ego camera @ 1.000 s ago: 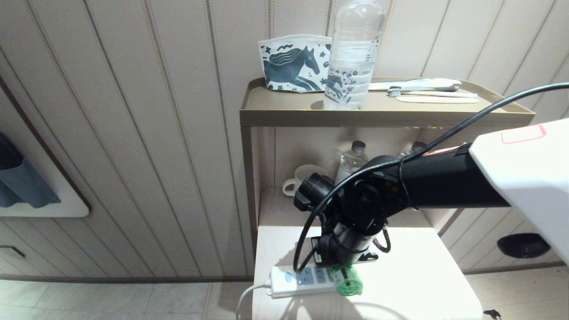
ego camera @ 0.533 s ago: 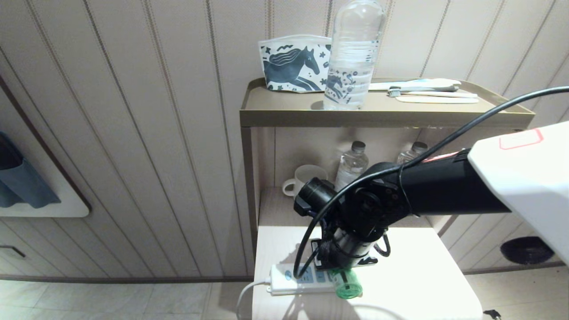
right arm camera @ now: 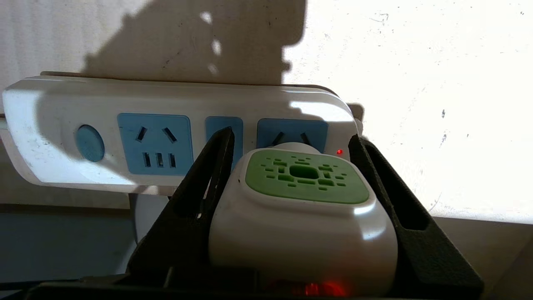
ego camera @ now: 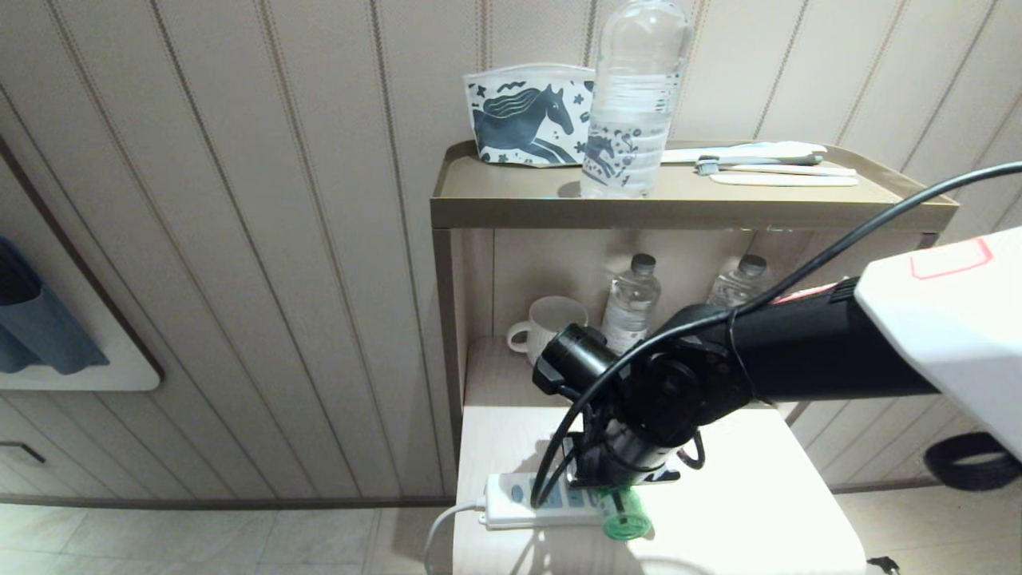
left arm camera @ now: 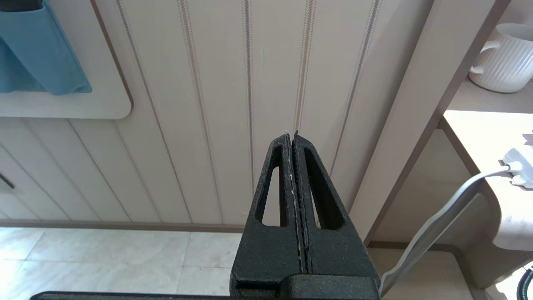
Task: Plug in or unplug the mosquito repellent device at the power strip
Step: Insert the plug into the socket
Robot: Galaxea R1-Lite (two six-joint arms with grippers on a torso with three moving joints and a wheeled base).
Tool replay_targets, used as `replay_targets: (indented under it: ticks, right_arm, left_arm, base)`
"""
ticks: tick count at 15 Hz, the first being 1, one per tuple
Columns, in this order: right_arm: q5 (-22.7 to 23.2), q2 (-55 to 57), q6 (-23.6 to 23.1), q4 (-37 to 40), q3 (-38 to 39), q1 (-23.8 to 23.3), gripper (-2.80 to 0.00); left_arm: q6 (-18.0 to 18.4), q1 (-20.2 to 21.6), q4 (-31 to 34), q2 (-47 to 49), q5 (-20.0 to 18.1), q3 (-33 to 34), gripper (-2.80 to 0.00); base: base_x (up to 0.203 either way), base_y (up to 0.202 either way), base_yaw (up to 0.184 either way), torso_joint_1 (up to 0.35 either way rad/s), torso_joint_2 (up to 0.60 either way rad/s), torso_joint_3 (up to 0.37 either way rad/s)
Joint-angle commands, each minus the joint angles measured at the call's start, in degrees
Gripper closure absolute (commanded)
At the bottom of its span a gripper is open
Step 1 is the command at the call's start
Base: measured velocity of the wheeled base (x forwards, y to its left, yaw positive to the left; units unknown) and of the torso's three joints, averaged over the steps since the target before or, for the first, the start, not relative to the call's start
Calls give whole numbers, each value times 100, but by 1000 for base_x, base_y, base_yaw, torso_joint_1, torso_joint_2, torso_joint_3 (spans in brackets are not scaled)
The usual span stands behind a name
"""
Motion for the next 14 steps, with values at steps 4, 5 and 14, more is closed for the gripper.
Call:
replay_targets:
  ticks: [4,5,14]
  right_arm:
    - [-32,-351,116,-1002,807,20,0]
    - [-34,-343,116,-1119,931,25,0]
    - [-244,-442,108,-1339,962,37,-172]
  left_arm:
    - [-3,6,-4,5,2,0,0]
    - [-3,4,-4,8,2,0,0]
    - [-3,3,-4,7,2,0,0]
  base:
    - [0,0,0,0,0,0]
    - [0,0,0,0,0,0]
    - [0,0,0,0,0,0]
